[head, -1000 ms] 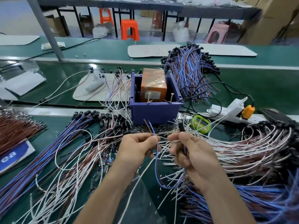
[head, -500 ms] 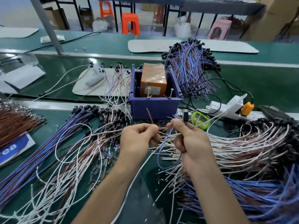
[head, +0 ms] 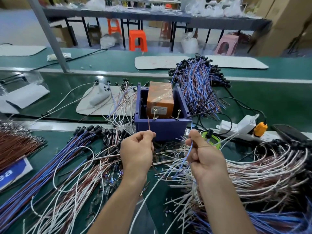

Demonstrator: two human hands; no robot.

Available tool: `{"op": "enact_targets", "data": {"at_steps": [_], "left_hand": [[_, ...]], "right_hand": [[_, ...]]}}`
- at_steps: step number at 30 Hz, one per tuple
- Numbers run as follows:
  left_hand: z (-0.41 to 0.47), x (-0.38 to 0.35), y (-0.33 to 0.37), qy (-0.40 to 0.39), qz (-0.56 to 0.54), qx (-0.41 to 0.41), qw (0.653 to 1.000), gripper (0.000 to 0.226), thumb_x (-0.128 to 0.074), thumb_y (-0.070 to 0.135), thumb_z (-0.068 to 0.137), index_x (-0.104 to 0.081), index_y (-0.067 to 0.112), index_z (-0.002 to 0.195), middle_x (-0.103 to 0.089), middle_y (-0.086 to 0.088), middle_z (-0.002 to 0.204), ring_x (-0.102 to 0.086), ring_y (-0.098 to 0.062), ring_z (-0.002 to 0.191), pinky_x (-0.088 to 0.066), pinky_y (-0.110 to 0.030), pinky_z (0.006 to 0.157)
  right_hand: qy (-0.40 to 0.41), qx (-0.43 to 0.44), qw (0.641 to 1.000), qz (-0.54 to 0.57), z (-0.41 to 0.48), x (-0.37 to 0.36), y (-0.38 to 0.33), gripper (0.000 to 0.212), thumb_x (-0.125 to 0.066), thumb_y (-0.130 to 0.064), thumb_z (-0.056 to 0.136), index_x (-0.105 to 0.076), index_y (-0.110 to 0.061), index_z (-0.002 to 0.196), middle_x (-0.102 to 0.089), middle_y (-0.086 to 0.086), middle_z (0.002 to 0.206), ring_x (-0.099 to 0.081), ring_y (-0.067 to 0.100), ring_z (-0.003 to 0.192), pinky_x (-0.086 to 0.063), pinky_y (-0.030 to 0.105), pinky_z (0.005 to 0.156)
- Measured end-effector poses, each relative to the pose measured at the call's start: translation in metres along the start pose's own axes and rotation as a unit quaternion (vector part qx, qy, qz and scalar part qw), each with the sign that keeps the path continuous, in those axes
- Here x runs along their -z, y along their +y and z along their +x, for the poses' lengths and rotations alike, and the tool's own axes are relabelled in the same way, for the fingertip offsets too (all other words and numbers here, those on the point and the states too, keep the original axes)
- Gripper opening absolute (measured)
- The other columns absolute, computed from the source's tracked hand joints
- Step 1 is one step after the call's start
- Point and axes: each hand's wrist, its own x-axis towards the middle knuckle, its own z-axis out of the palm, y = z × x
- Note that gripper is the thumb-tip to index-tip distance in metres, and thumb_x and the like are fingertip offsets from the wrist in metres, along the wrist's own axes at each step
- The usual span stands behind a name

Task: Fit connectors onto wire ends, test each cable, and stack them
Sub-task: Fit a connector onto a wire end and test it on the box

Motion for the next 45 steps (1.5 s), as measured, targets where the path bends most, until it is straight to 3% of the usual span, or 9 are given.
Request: {"op": "enact_targets", "data": {"at_steps": [3,7,10,13,16,27,45], "left_hand": [[0.003,0.0,-0.001,-0.004,0.009,-0.007,1.0,0.028,-0.069,0.023,0.095,-0.079,0.033,0.072,-0.057,0.003,0.048,-0.037,-0.008,0.038,-0.029,-0.019,0.037],[0.007,-0.001,-0.001,-0.014,0.016,-0.007,1.0,0.024,-0.07,0.024,0.094,-0.079,0.031,0.073,-0.056,0.003,0.049,-0.04,-0.01,0.042,-0.032,-0.021,0.04],[0.009,-0.002,-0.001,-0.018,0.019,-0.013,1.0,0.022,-0.071,0.024,0.093,-0.08,0.031,0.074,-0.056,0.004,0.049,-0.04,-0.009,0.042,-0.032,-0.021,0.04],[0.009,-0.004,-0.001,-0.019,0.022,-0.013,0.999,0.023,-0.071,0.024,0.093,-0.08,0.033,0.074,-0.056,0.004,0.048,-0.041,-0.009,0.041,-0.033,-0.021,0.04],[0.011,-0.005,-0.002,-0.018,0.023,-0.014,0.999,0.023,-0.072,0.024,0.092,-0.079,0.03,0.071,-0.055,0.003,0.047,-0.038,-0.012,0.041,-0.032,-0.023,0.04],[0.013,-0.005,-0.003,-0.029,0.023,-0.016,0.999,0.023,-0.073,0.024,0.092,-0.079,0.032,0.071,-0.054,0.003,0.047,-0.036,-0.011,0.037,-0.031,-0.021,0.038],[0.013,-0.006,-0.005,-0.029,0.014,-0.008,0.999,0.022,-0.074,0.02,0.089,-0.08,0.03,0.071,-0.048,0.003,0.046,-0.03,-0.011,0.038,-0.025,-0.02,0.038]], "right_hand": [[0.003,0.003,1.0,-0.028,0.005,0.0,0.0,0.021,-0.07,-0.011,0.094,-0.064,-0.002,0.076,-0.062,0.004,0.052,-0.03,0.005,0.032,-0.023,0.018,0.037],[-0.01,-0.002,0.999,-0.041,0.012,0.002,0.0,0.007,-0.06,-0.003,0.098,-0.064,0.002,0.101,-0.057,0.004,0.054,-0.03,0.007,0.039,-0.022,0.02,0.04],[-0.031,0.001,0.998,-0.056,0.015,0.002,0.001,0.012,-0.056,0.006,0.095,-0.065,-0.001,0.091,-0.049,0.002,0.052,-0.028,0.008,0.04,-0.019,0.022,0.043],[-0.044,-0.003,0.998,-0.055,0.015,0.002,0.002,0.021,-0.053,0.012,0.089,-0.069,-0.001,0.095,-0.043,0.0,0.049,-0.025,0.01,0.04,-0.017,0.024,0.044],[-0.038,0.01,0.998,-0.053,0.014,0.002,0.002,0.014,-0.06,0.002,0.095,-0.074,-0.001,0.097,-0.057,0.004,0.057,-0.029,0.009,0.041,-0.021,0.021,0.041],[-0.01,0.024,0.999,-0.031,0.015,-0.004,0.001,0.015,-0.069,-0.009,0.095,-0.063,-0.007,0.082,-0.061,0.0,0.053,-0.035,0.006,0.034,-0.027,0.017,0.035],[-0.003,0.029,0.999,-0.036,0.017,-0.008,-0.001,0.025,-0.071,-0.011,0.094,-0.058,-0.009,0.073,-0.055,0.005,0.053,-0.033,0.009,0.034,-0.027,0.02,0.035]]}}
